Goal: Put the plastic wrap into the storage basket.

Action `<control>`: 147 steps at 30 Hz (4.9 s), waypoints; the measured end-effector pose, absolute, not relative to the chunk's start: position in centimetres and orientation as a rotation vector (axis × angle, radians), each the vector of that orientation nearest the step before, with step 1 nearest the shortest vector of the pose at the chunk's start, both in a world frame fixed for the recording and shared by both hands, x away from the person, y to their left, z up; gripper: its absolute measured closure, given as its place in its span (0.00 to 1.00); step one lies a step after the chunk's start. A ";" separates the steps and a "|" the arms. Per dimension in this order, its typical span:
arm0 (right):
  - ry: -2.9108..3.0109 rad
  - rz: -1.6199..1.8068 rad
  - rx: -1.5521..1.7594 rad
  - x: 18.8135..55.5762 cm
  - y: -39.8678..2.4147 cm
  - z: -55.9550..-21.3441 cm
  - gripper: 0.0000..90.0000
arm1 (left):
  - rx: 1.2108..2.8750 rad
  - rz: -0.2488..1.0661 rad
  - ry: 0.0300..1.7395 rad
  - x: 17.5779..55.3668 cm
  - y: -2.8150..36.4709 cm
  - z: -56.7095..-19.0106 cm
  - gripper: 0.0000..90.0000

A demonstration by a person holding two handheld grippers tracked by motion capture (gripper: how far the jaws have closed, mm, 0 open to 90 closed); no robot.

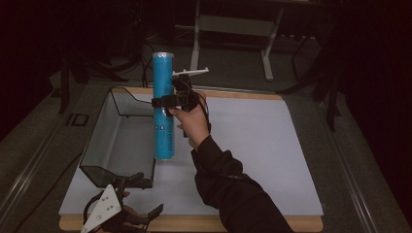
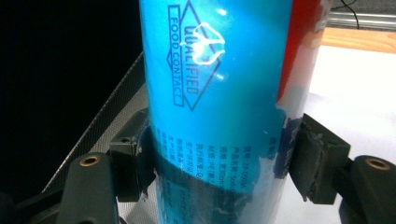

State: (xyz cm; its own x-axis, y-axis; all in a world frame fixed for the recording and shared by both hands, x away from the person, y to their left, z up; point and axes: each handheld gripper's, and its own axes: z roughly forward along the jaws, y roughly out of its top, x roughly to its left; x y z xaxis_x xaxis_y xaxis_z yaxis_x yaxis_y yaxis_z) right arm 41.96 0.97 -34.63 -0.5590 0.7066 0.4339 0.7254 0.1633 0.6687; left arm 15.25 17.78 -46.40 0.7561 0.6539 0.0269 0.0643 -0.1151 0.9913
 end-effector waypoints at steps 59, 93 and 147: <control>-2.390 -1.067 -1.623 42.0 11.0 -44.1 0.35 | 1.620 0.568 0.585 14.9 18.0 -46.3 0.02; -2.589 -1.223 -1.425 41.6 9.1 -42.4 0.14 | 1.625 0.549 0.585 15.1 17.9 -46.4 0.02; -2.805 -1.343 -1.090 34.3 -7.9 -42.0 0.15 | 1.662 0.556 0.601 15.3 17.3 -46.7 0.02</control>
State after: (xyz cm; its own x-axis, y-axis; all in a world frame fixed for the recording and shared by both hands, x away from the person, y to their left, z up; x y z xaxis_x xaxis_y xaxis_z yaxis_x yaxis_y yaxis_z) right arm 34.34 -7.93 -42.01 -0.7706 0.6222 0.1380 0.4975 0.4520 0.7404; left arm 15.30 17.33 -46.71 0.7506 0.6600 0.0325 0.0834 -0.1433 0.9862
